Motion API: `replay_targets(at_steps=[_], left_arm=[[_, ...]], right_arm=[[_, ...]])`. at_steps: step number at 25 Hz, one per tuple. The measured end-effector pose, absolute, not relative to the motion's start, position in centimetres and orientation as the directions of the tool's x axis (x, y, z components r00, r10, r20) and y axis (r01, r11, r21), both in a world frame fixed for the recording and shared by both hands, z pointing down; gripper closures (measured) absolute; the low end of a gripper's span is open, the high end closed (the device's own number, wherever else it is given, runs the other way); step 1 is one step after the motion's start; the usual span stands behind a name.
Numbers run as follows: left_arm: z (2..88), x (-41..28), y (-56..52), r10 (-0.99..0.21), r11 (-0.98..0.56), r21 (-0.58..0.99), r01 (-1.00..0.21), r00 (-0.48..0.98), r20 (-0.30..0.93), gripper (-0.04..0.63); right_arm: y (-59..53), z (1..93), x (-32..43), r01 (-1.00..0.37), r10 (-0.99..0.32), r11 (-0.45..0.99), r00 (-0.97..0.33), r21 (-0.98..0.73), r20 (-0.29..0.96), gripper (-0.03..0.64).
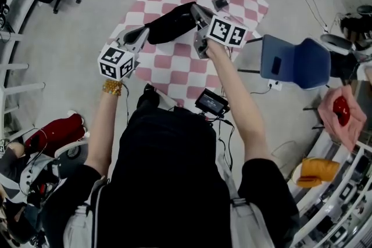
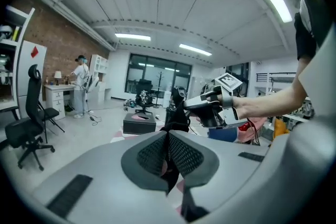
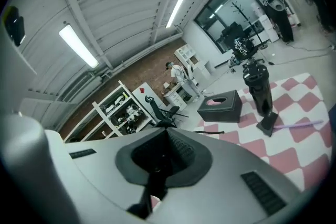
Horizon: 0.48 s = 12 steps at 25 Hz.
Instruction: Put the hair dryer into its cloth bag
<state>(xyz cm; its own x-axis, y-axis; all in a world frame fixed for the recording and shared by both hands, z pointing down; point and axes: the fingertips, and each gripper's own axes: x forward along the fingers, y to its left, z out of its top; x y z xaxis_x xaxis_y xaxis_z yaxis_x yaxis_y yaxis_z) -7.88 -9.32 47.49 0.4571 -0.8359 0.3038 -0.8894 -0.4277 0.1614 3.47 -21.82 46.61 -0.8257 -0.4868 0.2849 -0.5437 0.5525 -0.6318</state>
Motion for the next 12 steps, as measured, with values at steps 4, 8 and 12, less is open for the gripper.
replay_targets(at_steps=[4,8,12], left_arm=[[45.4,-7.8,-10.4,-0.875,-0.388,0.154,-0.909,0.416,0.249,0.575],[43.0,-9.2,-11.3,-0.914,-0.339,0.215,-0.916,0.375,0.156,0.575],[43.0,-9.0,-13.6,-0.9,-0.364,0.189,-0.912,0.397,0.179,0.575]], right_arm=[[-21.1,44.7,3.8,-0.56,-0.509,0.653,-0.823,-0.51,0.253,0.597],[-20.5,42.7,5.1,-0.577,-0.543,0.735,-0.815,-0.356,0.201,0.597],[-21.2,42.6,6.5,-0.618,-0.584,0.727,-0.786,-0.3,0.203,0.597]])
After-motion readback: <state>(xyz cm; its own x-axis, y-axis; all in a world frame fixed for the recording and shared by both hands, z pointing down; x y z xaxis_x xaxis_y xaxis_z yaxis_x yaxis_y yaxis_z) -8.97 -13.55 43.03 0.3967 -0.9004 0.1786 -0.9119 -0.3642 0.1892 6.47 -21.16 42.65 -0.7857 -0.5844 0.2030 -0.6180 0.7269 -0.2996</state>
